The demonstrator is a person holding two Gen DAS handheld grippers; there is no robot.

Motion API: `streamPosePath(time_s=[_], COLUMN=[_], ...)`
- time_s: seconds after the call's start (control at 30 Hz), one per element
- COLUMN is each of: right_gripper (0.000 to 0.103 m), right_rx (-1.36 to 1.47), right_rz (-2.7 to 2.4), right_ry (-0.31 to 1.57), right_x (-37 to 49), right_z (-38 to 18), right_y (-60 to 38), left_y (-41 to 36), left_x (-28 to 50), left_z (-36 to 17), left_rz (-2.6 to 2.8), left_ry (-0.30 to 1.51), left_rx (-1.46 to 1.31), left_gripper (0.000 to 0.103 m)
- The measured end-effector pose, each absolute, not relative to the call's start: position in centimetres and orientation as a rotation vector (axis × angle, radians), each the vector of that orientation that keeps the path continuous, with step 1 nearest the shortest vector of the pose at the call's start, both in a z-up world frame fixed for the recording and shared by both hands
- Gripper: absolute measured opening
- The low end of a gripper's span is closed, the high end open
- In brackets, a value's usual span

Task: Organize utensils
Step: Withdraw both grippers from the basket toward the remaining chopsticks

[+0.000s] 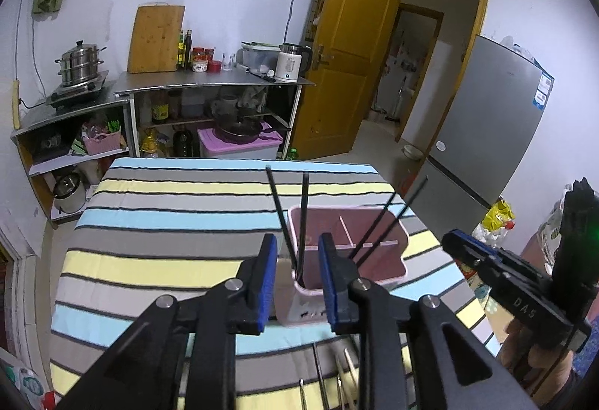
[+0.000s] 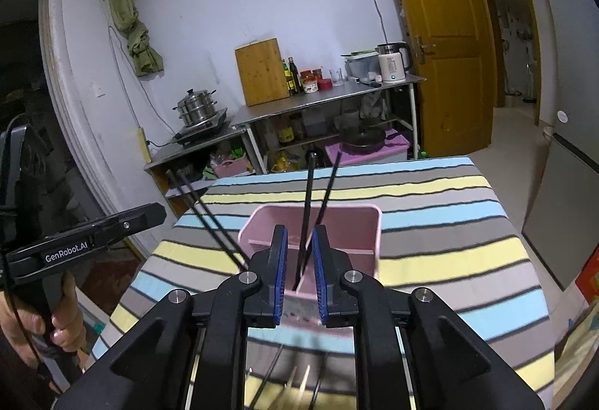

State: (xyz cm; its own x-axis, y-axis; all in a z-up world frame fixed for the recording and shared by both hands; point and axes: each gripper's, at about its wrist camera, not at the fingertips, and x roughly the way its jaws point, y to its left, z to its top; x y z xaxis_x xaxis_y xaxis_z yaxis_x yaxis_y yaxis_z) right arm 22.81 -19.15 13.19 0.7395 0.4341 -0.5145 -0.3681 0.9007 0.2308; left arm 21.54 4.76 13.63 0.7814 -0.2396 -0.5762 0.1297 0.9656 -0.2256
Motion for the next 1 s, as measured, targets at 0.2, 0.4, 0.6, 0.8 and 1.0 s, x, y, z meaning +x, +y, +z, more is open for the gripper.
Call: streamPosePath(time_s=[0.2,0.4,0.6,0.8,1.0], right_gripper=[0.014,0.014,0.014,0.014,0.014], right_rx=[0.127,0.108,0.085,0.087,0.069], right_rz=[0.445,0.440,0.449,0.455,0.455], right_ry=[0.593,0.590,0.597,0.616,0.647], right_x=[19.7,16.8,13.7,11.6,10.9], right_z=[12.2,11.5,10.2,8.8,7.3], right_y=[-20.6,-21.1,-20.8,-20.7,-20.1], left_y=[4.9,4.5,3.5,2.8,2.7], left_x=[18.3,14.8,11.6,8.8,8.1], left_z=[12.0,10.5,9.2,7.6,5.7], left_rz=[-0.206,-0.213,-0.220,-0.228,-0.225], left_ry=[0.624,0.604,0.594,0.600,0.628], left_rx=[-0.179,-0.185,-0.155,-0.169,-0.170], left_gripper=[0.024,0.024,0.024,0.024,0.024])
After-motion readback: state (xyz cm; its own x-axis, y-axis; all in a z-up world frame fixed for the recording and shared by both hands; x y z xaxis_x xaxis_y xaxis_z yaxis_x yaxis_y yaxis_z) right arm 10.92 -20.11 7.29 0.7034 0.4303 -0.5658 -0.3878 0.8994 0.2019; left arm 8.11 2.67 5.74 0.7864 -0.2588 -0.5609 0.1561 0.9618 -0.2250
